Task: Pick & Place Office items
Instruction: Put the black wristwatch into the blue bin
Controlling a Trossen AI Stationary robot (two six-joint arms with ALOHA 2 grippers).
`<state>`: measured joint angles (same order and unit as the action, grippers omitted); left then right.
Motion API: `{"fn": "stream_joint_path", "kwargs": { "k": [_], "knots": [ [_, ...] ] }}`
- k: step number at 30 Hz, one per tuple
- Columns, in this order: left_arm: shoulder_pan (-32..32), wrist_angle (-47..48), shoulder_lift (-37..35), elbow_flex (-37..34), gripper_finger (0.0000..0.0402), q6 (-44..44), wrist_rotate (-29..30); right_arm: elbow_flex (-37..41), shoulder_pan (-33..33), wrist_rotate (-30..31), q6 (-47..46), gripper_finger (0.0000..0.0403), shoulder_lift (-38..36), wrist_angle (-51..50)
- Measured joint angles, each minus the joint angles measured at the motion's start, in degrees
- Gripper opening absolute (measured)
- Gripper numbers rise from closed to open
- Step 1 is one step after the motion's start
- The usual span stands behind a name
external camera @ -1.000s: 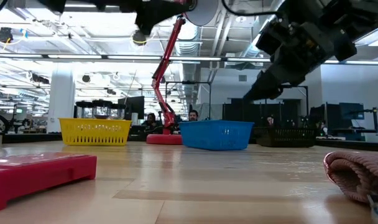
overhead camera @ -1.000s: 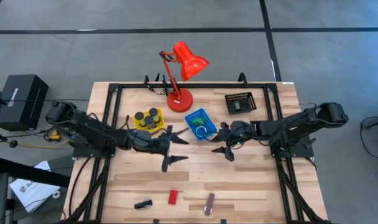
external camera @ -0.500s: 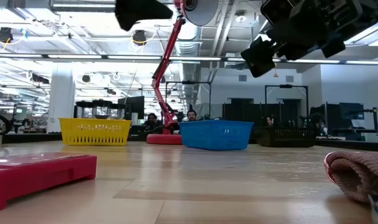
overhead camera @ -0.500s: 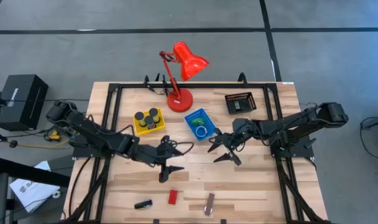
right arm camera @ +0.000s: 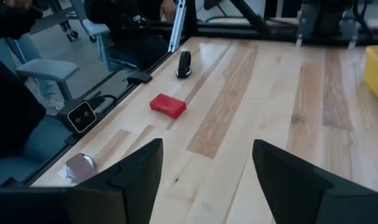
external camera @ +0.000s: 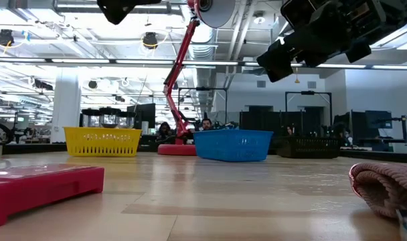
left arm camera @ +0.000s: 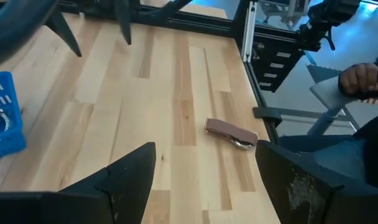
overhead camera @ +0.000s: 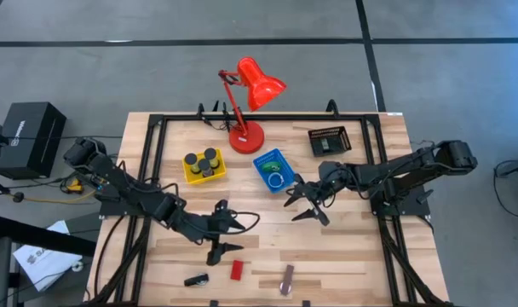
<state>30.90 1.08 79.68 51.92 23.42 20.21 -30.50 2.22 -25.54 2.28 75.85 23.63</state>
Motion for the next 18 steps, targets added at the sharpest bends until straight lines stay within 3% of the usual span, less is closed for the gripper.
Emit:
{"fn": "stream_joint_path", "kwargs": {
  "k": [14,18],
  "knots": [
    [-0.09,11.35,0.00,-0.04,0.0273,16.28,0.07,0.02,0.00,0.09,13.62,0.0240,0.00,12.85],
    [0.00,16.55,0.00,-0.04,0.0273,22.88,-4.02,0.02,0.00,0.09,17.07,0.0240,0.00,13.07]
  ]
}}
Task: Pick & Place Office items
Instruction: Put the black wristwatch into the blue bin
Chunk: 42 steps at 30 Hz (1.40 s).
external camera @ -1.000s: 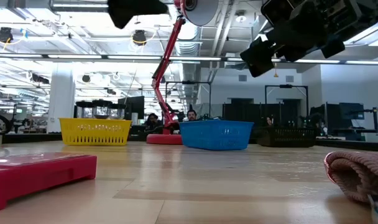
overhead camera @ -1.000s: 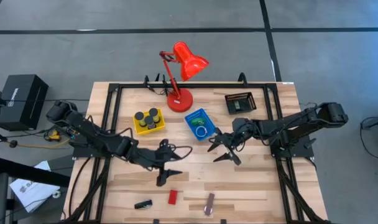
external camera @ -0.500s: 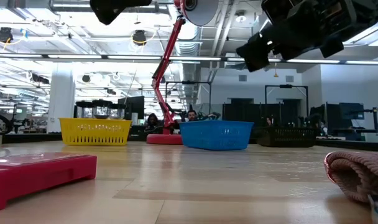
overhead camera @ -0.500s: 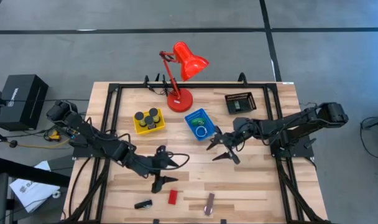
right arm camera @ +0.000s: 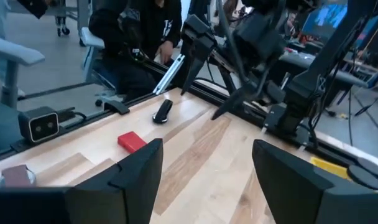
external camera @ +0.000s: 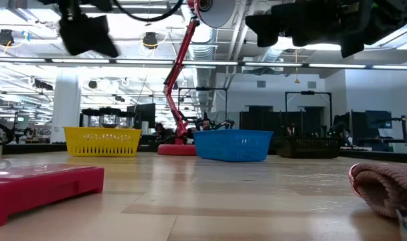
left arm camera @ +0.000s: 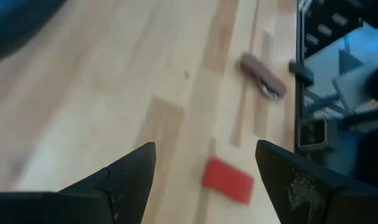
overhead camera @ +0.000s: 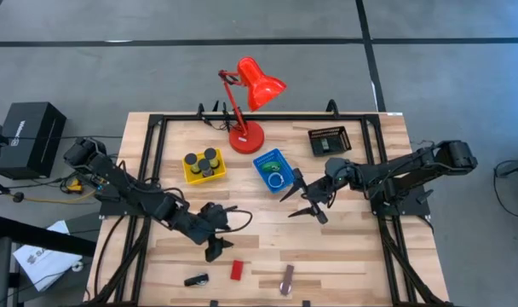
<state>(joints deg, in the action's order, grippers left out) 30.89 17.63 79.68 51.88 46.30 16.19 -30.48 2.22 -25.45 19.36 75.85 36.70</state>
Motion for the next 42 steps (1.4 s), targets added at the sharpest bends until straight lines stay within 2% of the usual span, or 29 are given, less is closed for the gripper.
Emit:
{"fn": "stream_joint_path", "kwargs": {
  "k": [5,9,19,23,28,32,37,42],
  "knots": [
    [0.00,0.64,0.85,0.00,0.0273,6.65,-5.36,0.00,0.00,0.00,2.10,0.0240,0.00,-0.10],
    [0.15,0.71,3.45,0.43,0.0273,8.45,-11.75,0.00,0.00,0.00,2.10,0.0240,0.00,-0.34],
    [0.50,0.78,12.44,9.00,0.0270,8.15,-19.15,0.07,0.00,0.00,1.94,0.0240,1.25,-0.62],
    [1.56,4.63,14.11,12.31,0.0252,9.73,-19.67,0.07,-0.02,0.00,1.66,0.0240,2.30,-0.62],
    [3.55,8.36,15.63,12.25,0.0239,14.36,-19.57,0.03,0.00,-0.02,1.64,0.0240,2.27,-1.40],
    [5.57,9.55,16.92,11.98,0.0248,17.43,-20.77,0.00,0.00,-0.02,1.64,0.0240,2.25,-1.66],
    [9.14,16.21,18.47,11.91,0.0263,17.17,-20.93,0.00,0.00,-0.02,1.62,0.0240,2.25,-2.46],
    [12.58,17.02,19.92,11.14,0.0264,20.19,-20.65,0.00,0.00,-0.02,1.62,0.0240,2.25,-2.65]
  ]
}}
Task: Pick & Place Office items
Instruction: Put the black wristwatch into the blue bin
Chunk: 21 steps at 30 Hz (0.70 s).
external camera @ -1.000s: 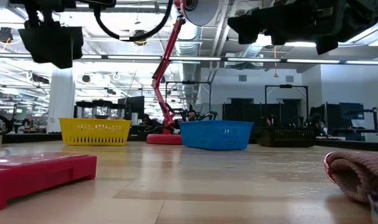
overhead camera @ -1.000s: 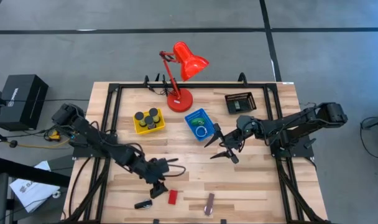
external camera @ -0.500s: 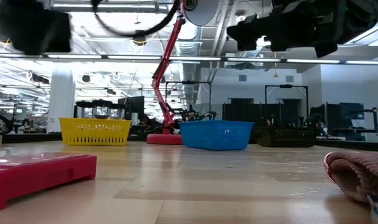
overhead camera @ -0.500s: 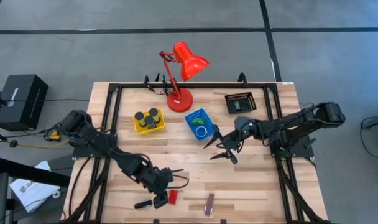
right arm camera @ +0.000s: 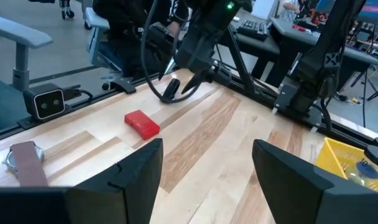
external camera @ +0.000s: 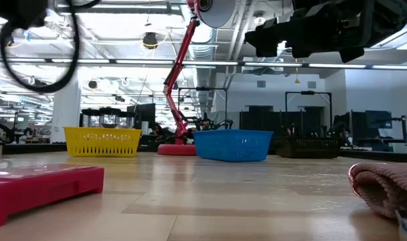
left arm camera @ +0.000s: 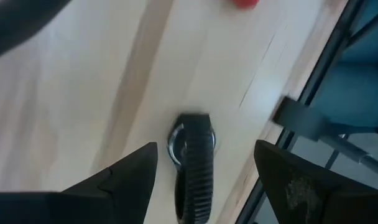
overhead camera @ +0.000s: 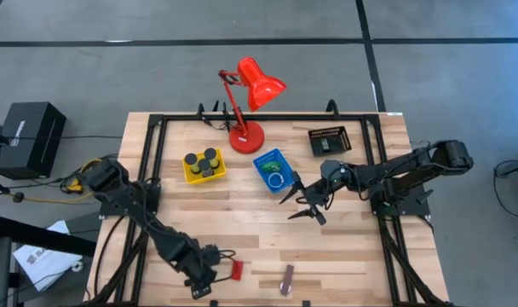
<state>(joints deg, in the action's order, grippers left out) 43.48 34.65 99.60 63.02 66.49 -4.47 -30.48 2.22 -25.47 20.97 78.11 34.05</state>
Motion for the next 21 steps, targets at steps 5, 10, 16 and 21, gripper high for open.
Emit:
{"fn": "stream_joint_path", "kwargs": {
  "k": [5,10,16,21],
  "knots": [
    [3.08,-0.30,0.30,-1.96,0.0264,1.95,0.09,0.00,0.00,0.00,0.00,0.0240,0.00,-0.20],
    [4.39,-0.64,0.30,-3.05,0.0264,4.28,0.09,0.00,0.00,-0.02,0.00,0.0240,0.00,-0.18],
    [4.66,-1.38,0.30,-5.30,0.0260,4.32,0.11,0.00,0.00,-0.02,0.00,0.0240,0.00,-0.20],
    [4.57,-1.46,0.30,-6.77,0.0224,4.21,0.11,0.00,0.00,-0.02,0.00,0.0240,0.00,-0.20]
  ]
}}
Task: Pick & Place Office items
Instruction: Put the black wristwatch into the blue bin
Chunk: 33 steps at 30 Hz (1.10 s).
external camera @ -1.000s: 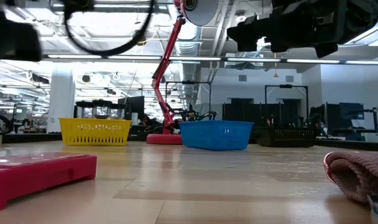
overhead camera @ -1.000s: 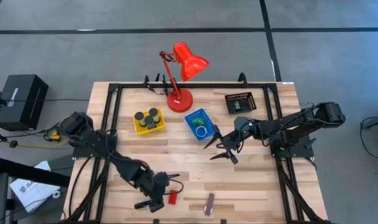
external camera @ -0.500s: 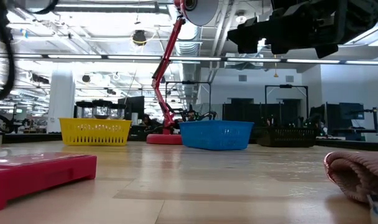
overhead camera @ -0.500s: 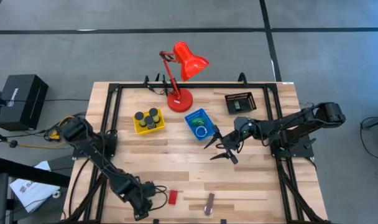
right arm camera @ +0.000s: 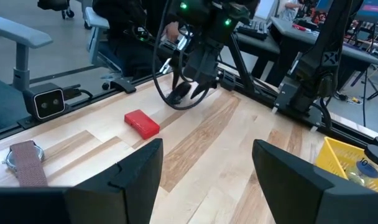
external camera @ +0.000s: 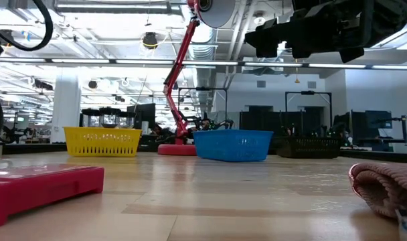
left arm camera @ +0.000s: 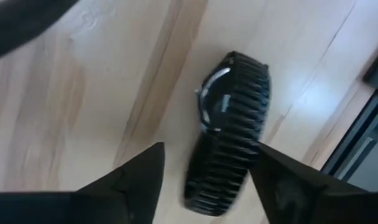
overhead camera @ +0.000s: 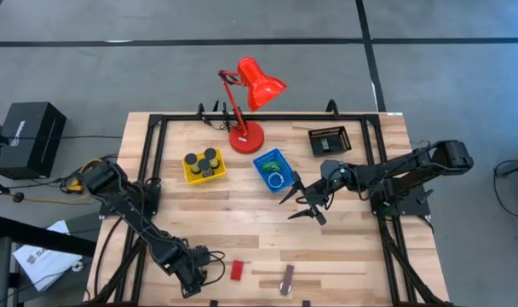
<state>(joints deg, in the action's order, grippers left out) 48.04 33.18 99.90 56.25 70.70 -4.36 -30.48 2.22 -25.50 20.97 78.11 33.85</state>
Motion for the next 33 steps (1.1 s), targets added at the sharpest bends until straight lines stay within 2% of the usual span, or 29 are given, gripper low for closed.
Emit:
{"fn": "stream_joint_path", "kwargs": {
  "k": [12,16,20,27,30,33],
  "knots": [
    [-5.72,-1.15,-0.07,0.00,0.0070,-0.09,0.02,0.00,0.00,0.00,0.00,0.0240,0.00,0.00],
    [-9.42,-1.08,-0.51,0.43,0.0063,-2.62,0.52,0.00,0.00,-0.01,-0.46,0.0240,0.00,-0.04],
    [-14.06,-1.27,-3.53,2.14,0.0065,-12.95,6.70,0.00,0.00,-0.02,-2.34,0.0240,0.00,-0.07],
    [-25.69,-2.70,-12.71,3.34,0.0069,-34.35,24.41,0.00,0.00,-0.02,-4.75,0.0240,0.00,-0.18],
    [-31.46,-7.54,-15.49,3.34,0.0067,-44.73,29.85,0.00,0.00,-0.03,-6.87,0.0240,0.00,-0.58],
    [-37.12,-16.28,-16.28,3.34,0.0072,-56.64,30.41,0.00,0.00,-0.02,-8.26,0.0240,0.00,-1.03]
  ]
}}
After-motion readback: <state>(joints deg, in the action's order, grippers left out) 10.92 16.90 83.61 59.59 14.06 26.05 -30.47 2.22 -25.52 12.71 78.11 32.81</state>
